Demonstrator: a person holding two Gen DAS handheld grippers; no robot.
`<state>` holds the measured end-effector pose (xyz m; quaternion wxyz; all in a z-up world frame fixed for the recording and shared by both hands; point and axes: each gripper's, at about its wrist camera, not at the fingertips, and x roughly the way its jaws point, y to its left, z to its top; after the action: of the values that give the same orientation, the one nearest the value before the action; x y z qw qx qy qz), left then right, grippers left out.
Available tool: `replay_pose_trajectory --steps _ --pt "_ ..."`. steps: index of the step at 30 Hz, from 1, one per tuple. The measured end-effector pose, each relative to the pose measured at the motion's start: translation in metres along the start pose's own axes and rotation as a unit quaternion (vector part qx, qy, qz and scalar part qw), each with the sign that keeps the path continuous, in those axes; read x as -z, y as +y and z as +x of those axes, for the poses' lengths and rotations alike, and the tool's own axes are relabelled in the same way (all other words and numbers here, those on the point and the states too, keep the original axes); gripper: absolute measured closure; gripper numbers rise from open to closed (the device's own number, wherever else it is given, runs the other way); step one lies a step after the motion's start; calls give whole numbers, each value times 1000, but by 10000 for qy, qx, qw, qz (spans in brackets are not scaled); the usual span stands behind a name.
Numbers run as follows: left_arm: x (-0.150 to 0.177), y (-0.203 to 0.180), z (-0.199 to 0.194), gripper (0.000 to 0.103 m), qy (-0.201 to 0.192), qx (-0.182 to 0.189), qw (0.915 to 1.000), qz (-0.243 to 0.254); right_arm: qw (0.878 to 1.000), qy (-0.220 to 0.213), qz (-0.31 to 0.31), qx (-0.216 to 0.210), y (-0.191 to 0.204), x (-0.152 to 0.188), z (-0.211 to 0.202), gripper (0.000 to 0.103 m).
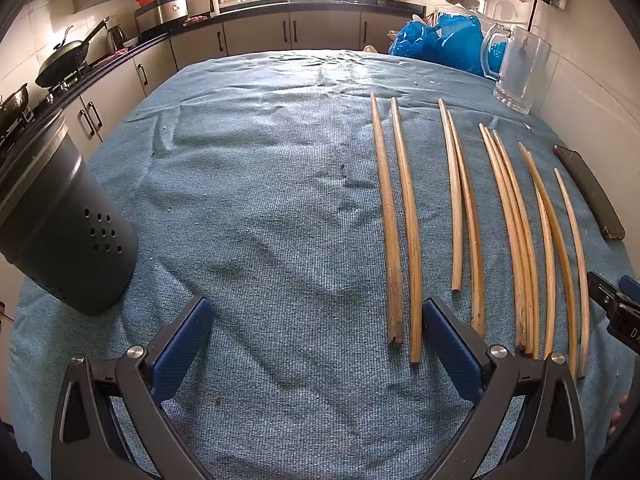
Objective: Organize utensils
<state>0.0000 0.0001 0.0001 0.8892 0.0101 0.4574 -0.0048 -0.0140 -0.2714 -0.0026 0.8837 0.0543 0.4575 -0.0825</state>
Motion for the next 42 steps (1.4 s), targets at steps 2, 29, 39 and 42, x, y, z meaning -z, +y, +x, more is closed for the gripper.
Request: replay_pose_trajectory --steps 2,29,39,42 --pt "0 0 0 0 1 -21 10000 16 10000 -6 -29 39 0 0 0 0" --pt "49 15 -175 0 -2246 132 9742 174 9799 -1931 437 241 30 50 -153 1" --pt "65 29 -205 0 -2556 30 9667 -84 9632 -2639 353 375 45 65 -196 0" --pt "68 32 -210 0 -2567 48 9664 -95 9629 -2660 331 317 47 66 -198 0"
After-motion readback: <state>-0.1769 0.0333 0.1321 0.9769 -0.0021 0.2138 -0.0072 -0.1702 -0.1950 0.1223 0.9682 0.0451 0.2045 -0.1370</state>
